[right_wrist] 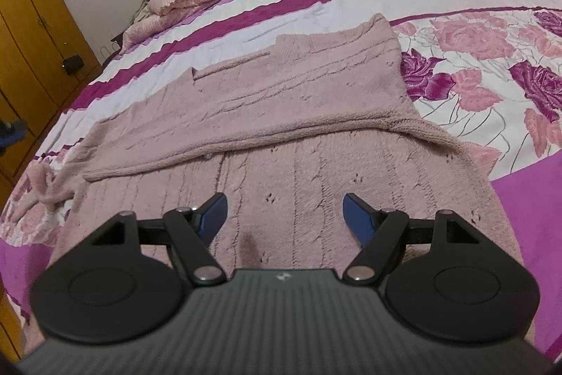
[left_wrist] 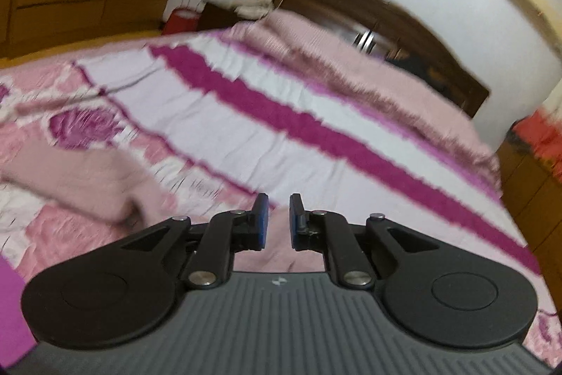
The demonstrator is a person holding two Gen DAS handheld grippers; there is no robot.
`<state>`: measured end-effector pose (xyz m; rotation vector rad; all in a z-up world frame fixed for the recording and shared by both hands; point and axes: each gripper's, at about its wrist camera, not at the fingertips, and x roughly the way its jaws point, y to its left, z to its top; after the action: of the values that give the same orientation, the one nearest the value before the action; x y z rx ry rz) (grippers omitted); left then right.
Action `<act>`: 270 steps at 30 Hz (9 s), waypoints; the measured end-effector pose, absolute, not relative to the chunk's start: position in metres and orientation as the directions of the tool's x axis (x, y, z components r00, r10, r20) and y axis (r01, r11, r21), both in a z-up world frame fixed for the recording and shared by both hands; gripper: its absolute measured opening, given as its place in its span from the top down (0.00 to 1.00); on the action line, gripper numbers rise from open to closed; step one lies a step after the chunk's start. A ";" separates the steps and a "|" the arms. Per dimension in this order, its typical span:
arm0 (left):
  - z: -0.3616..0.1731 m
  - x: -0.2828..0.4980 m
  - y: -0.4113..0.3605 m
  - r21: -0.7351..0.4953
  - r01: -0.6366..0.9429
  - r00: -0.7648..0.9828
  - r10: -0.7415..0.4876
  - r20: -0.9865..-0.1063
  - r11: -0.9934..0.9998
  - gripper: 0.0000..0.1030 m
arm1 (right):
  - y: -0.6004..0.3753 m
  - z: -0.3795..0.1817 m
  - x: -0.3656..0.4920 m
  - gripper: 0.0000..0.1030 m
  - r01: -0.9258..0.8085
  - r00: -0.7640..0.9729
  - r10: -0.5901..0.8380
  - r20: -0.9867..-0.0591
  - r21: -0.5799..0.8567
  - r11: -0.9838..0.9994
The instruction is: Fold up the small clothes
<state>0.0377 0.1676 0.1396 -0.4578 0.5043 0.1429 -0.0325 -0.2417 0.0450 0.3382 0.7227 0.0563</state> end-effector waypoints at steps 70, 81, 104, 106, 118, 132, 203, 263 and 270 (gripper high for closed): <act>0.148 0.073 0.113 -0.485 0.011 0.939 -0.176 -0.295 0.874 0.86 | -0.243 0.046 -0.035 0.27 0.048 0.774 0.188 -0.604 0.353 0.935; 0.063 0.105 0.031 -0.448 0.051 0.796 -0.308 -0.522 0.893 0.84 | -0.260 0.038 -0.035 0.27 0.086 0.778 0.175 -0.603 0.378 0.922; 0.074 0.049 0.067 -0.323 -0.012 0.663 -0.234 -0.711 0.946 0.35 | -0.257 0.042 -0.036 0.27 0.073 0.780 0.198 -0.594 0.400 0.914; 0.077 0.040 0.078 -0.314 -0.036 0.657 -0.214 -0.722 0.949 0.35 | -0.253 0.045 -0.034 0.27 0.059 0.778 0.206 -0.593 0.395 0.917; 0.089 0.004 0.138 -0.219 -0.173 0.650 -0.056 -0.758 0.960 0.33 | -0.198 0.076 -0.011 0.27 -0.113 0.754 0.309 -0.579 0.350 0.930; 0.080 -0.021 0.195 -0.173 -0.332 0.625 0.078 -0.777 0.927 0.32 | -0.075 0.102 0.035 0.27 -0.423 0.641 0.475 -0.603 0.239 0.874; 0.094 0.047 0.088 -0.235 -0.002 0.678 -0.172 -0.715 0.972 0.30 | -0.189 0.136 0.066 0.90 -0.165 0.871 0.229 -0.434 0.180 0.970; 0.059 0.098 0.067 -0.293 -0.070 0.678 -0.170 -0.715 0.953 0.29 | -0.294 0.122 0.087 0.88 -0.001 0.892 0.080 -0.445 0.175 0.985; 0.050 0.088 0.053 -0.211 -0.003 0.640 -0.160 -0.751 0.978 0.29 | -0.308 0.036 0.120 0.87 0.117 0.779 0.017 -0.627 0.172 0.978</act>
<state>0.0878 0.0529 0.0499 -0.1997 0.8727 -0.0902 0.1202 -0.3077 0.0356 0.2068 0.6767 -0.0545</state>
